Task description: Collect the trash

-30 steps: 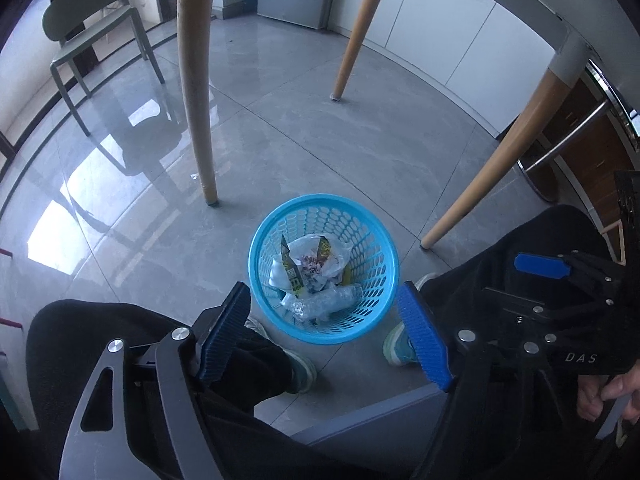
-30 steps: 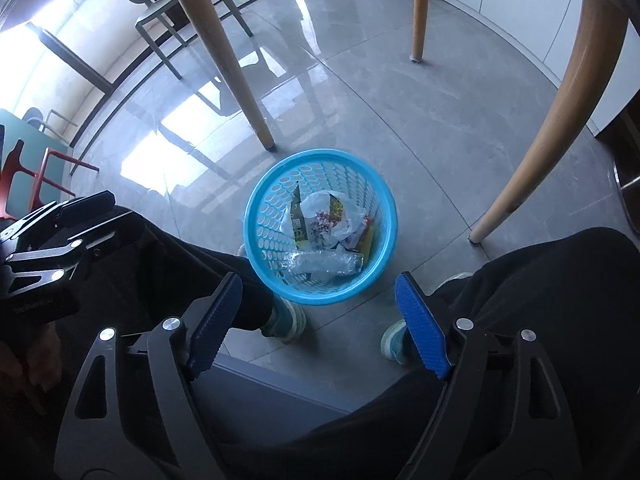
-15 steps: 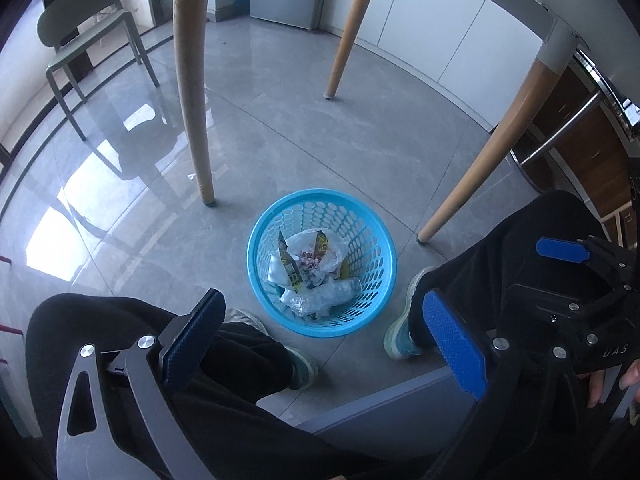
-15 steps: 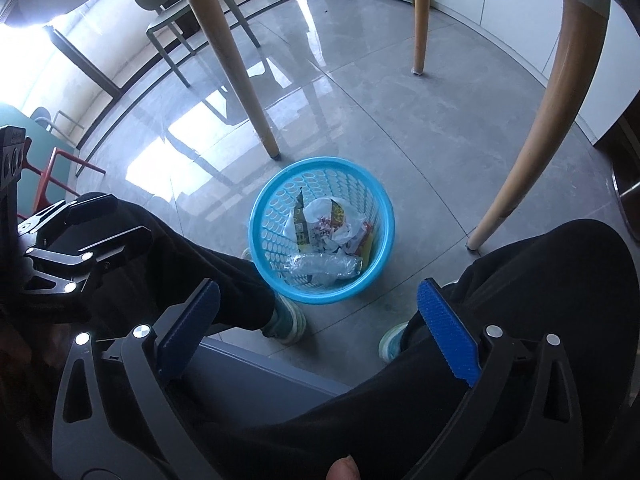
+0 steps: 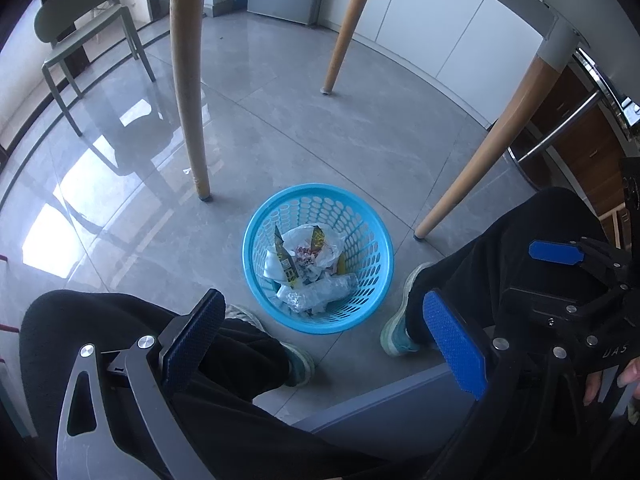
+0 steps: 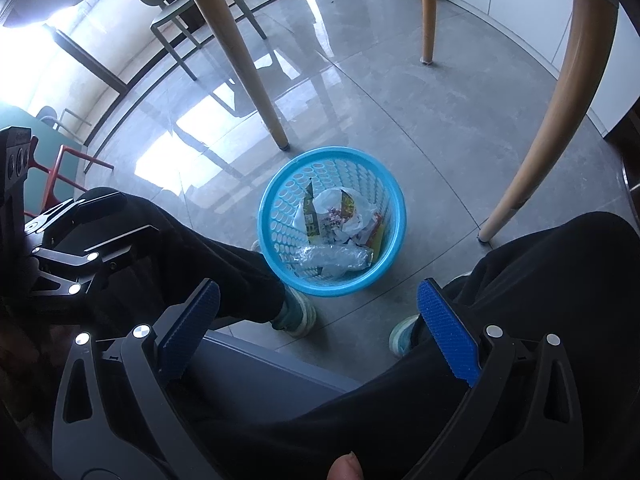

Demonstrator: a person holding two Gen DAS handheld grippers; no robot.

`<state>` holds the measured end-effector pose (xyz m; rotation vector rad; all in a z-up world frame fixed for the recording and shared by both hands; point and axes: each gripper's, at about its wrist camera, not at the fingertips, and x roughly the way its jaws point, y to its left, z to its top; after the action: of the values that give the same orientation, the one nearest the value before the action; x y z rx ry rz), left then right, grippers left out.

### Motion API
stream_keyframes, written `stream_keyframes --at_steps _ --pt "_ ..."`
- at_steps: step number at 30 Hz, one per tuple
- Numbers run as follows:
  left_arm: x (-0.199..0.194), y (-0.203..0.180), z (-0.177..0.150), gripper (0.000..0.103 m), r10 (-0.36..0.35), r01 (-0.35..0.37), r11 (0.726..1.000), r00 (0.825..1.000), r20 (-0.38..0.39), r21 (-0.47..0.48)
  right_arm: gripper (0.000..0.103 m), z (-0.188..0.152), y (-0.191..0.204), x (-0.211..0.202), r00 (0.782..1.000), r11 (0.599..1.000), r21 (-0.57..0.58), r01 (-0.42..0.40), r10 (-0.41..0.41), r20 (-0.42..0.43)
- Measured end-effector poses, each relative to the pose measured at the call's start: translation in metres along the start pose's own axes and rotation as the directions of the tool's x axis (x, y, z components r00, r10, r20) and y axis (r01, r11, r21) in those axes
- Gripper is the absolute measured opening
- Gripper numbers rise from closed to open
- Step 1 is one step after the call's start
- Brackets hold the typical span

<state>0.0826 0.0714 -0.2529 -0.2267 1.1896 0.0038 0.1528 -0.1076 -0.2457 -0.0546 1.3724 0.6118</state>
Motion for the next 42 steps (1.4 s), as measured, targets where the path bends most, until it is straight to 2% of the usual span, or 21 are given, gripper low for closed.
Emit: stream_keyframes --at_steps 24,42 --pt "0.005 0.009 0.000 0.097 -0.033 0.032 0.998 0.999 -0.026 -0.046 0.094 -0.001 -0.007 0.006 0.999 0.998 0.037 -0.046 0.047 -0.026" --pt "0.006 0.012 0.000 0.097 -0.048 0.046 0.997 0.999 -0.026 -0.059 0.094 0.000 -0.007 0.010 0.998 0.998 0.040 -0.050 0.051 -0.035"
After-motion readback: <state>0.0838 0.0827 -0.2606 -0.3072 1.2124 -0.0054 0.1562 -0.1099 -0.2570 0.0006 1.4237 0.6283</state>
